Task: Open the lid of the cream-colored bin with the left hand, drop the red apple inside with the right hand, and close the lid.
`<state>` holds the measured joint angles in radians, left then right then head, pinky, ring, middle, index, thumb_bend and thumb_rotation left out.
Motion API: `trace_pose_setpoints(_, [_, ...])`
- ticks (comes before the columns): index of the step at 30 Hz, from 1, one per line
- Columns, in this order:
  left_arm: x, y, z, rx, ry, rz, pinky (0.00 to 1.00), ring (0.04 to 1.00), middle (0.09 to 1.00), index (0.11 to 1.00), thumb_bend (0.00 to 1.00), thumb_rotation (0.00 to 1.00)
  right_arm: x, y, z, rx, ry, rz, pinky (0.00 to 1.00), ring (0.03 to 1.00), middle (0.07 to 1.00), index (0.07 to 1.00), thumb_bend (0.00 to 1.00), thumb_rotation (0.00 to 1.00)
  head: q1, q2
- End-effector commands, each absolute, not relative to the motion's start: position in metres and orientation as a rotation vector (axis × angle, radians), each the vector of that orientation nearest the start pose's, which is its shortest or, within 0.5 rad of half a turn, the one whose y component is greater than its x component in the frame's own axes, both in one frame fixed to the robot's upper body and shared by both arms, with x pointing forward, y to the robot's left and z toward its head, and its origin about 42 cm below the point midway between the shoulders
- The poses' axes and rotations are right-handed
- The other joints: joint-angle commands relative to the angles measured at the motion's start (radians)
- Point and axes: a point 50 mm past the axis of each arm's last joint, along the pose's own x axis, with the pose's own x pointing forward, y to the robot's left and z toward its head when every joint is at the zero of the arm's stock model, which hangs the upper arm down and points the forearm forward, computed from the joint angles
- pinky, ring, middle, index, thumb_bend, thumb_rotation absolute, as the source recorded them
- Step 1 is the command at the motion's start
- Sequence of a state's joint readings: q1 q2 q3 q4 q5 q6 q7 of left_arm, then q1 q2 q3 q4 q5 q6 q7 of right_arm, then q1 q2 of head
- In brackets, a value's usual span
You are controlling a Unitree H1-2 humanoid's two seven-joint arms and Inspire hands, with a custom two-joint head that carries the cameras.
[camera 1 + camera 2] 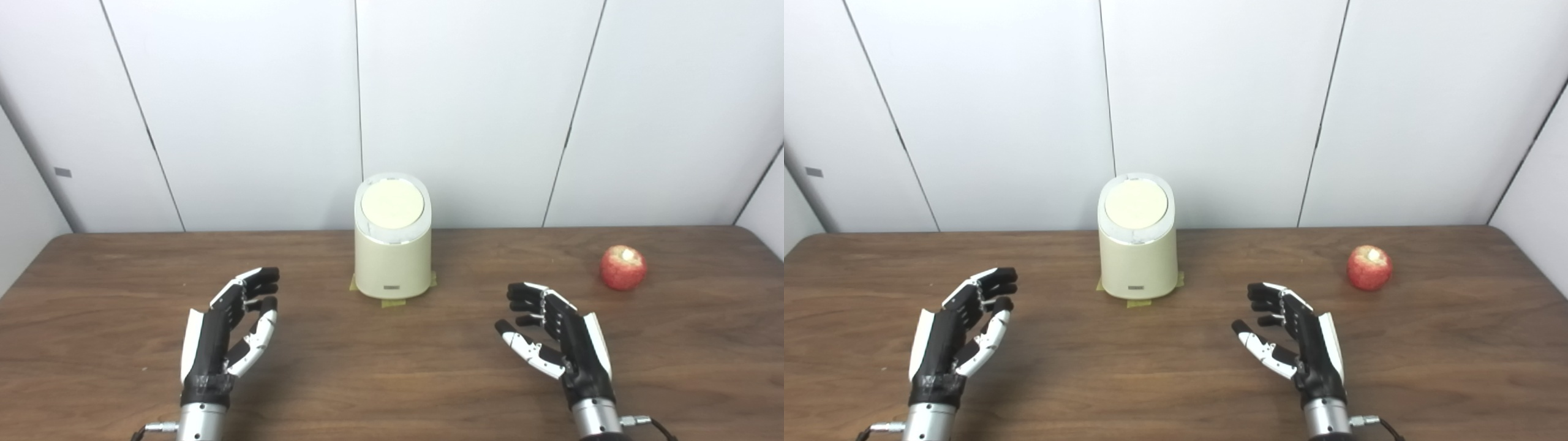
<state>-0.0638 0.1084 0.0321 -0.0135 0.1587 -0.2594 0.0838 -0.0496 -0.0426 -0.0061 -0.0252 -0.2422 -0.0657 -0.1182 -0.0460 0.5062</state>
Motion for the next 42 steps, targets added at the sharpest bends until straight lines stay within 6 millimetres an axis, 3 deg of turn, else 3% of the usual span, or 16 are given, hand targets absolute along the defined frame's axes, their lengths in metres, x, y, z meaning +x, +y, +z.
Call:
trace_pose_setpoints(1, [0.298, 0.247, 0.127, 0.271, -0.333, 0.068, 0.65, 0.732, 0.754, 0.730, 0.23, 0.30, 0.309, -0.223, 0.141, -0.266, -0.247, -0.110, 0.61, 0.689, 0.698, 0.673, 0.24, 0.17, -0.001, 0.001])
trace_pose_setpoints(11, [0.298, 0.247, 0.127, 0.269, -0.337, 0.070, 0.64, 0.729, 0.752, 0.729, 0.24, 0.30, 0.309, -0.223, 0.141, -0.275, -0.250, -0.113, 0.58, 0.679, 0.692, 0.667, 0.24, 0.16, -0.001, 0.001])
trace_pose_setpoints(23, [0.303, 0.247, 0.134, 0.316, -0.376, 0.073, 0.63, 0.718, 0.748, 0.727, 0.22, 0.29, 0.309, -0.222, 0.140, -0.256, -0.230, -0.106, 0.63, 0.703, 0.711, 0.685, 0.24, 0.19, -0.003, -0.004])
trace_pose_setpoints(27, [0.309, 0.246, 0.147, 0.344, -0.420, 0.087, 0.62, 0.713, 0.748, 0.728, 0.24, 0.34, 0.310, -0.223, 0.139, -0.278, -0.238, -0.108, 0.61, 0.691, 0.702, 0.679, 0.24, 0.19, 0.001, -0.007])
trace_pose_setpoints(36, [0.329, 0.240, 0.179, 0.337, -0.510, 0.099, 0.60, 0.706, 0.740, 0.728, 0.27, 0.31, 0.311, -0.222, 0.137, -0.278, -0.233, -0.112, 0.62, 0.695, 0.703, 0.680, 0.24, 0.18, -0.004, -0.011])
trace_pose_setpoints(39, [0.339, 0.234, 0.192, 0.334, -0.535, 0.101, 0.64, 0.726, 0.747, 0.725, 0.32, 0.34, 0.311, -0.222, 0.137, -0.269, -0.225, -0.111, 0.62, 0.699, 0.709, 0.686, 0.24, 0.21, -0.004, -0.011])
trace_pose_setpoints(42, [0.351, 0.225, 0.209, 0.311, -0.522, 0.111, 0.61, 0.724, 0.754, 0.737, 0.39, 0.32, 0.310, -0.222, 0.137, -0.274, -0.231, -0.113, 0.62, 0.691, 0.704, 0.683, 0.24, 0.21, -0.002, -0.008])
